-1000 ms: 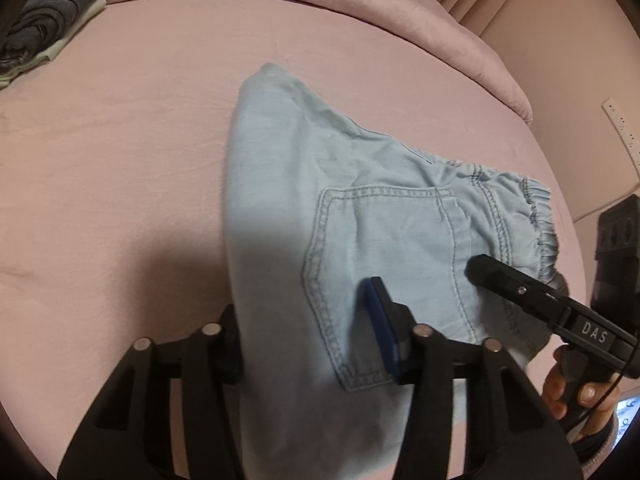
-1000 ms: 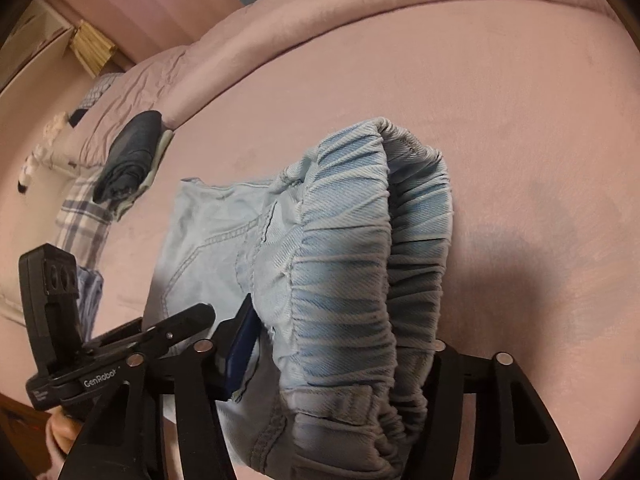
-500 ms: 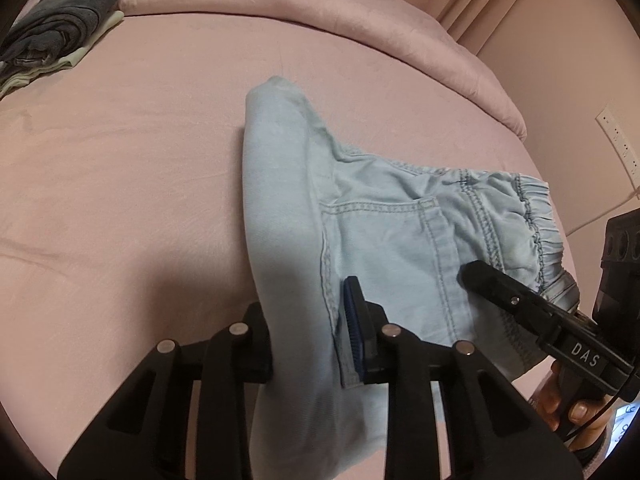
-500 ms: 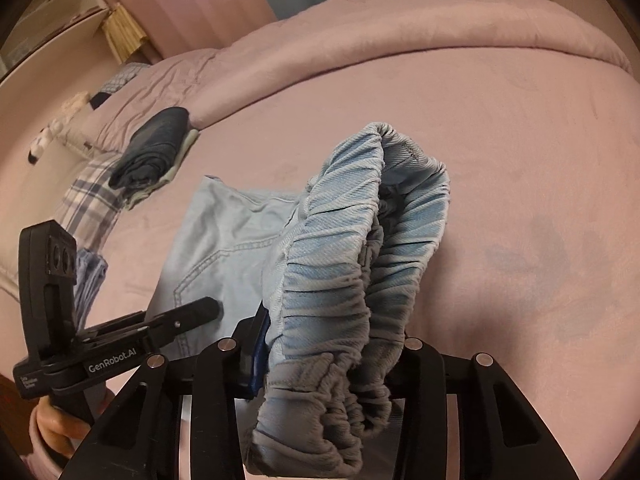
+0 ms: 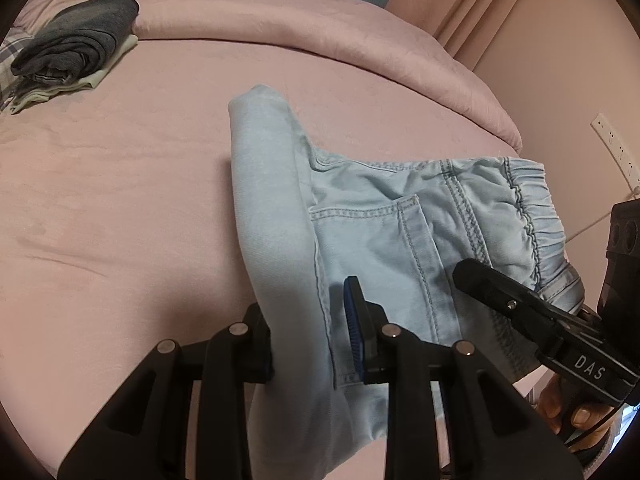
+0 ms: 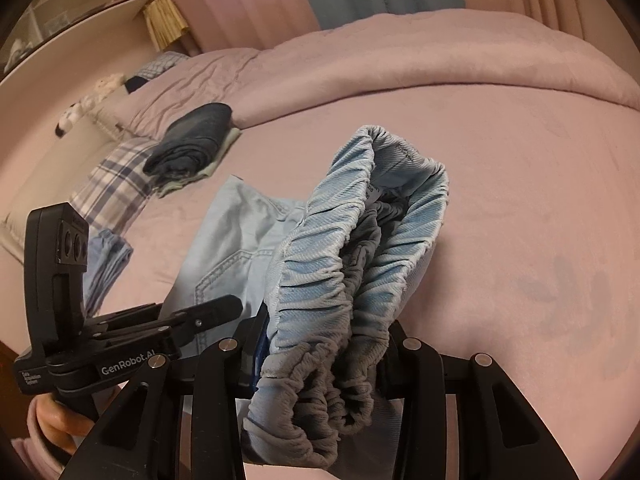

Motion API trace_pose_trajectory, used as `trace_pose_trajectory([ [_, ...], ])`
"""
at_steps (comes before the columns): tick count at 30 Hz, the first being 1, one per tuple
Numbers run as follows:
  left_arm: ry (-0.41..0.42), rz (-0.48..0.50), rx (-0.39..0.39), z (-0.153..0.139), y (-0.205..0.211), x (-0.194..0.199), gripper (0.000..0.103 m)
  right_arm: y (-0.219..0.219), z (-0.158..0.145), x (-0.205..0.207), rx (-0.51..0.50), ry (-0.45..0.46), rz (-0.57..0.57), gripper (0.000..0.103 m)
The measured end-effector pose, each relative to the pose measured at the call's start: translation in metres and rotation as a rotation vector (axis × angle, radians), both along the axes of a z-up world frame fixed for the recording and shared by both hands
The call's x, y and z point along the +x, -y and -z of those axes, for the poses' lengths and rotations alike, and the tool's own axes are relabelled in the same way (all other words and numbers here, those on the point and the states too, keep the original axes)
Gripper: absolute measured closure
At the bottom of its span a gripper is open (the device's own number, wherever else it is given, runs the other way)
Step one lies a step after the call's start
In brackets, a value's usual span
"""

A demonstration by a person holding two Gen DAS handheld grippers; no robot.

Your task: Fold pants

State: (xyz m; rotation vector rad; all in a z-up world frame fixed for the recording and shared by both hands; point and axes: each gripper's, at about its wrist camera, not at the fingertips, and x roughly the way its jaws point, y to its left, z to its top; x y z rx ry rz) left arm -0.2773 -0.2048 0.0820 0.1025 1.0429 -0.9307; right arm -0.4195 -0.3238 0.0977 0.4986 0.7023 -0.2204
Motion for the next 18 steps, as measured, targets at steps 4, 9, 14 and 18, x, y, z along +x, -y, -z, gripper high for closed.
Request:
trace_pose_trajectory([
  [4, 0.010, -0.010, -0.008, -0.005, -0.005, -0.001, 0.077, -0.004, -0.005, 0.003, -0.009, 0.013, -0.011, 0.061],
  [9, 0.018, -0.018, -0.015, -0.010, -0.007, 0.004, 0.077, -0.008, -0.010, 0.009, -0.024, 0.025, -0.026, 0.061],
  [14, 0.033, -0.019, -0.017, -0.015, -0.006, 0.012, 0.077, -0.012, -0.013, 0.016, -0.031, 0.032, -0.028, 0.061],
  [18, 0.049, -0.018, -0.017, -0.019, -0.002, 0.019, 0.077, -0.011, -0.017, 0.021, -0.040, 0.041, -0.032, 0.061],
])
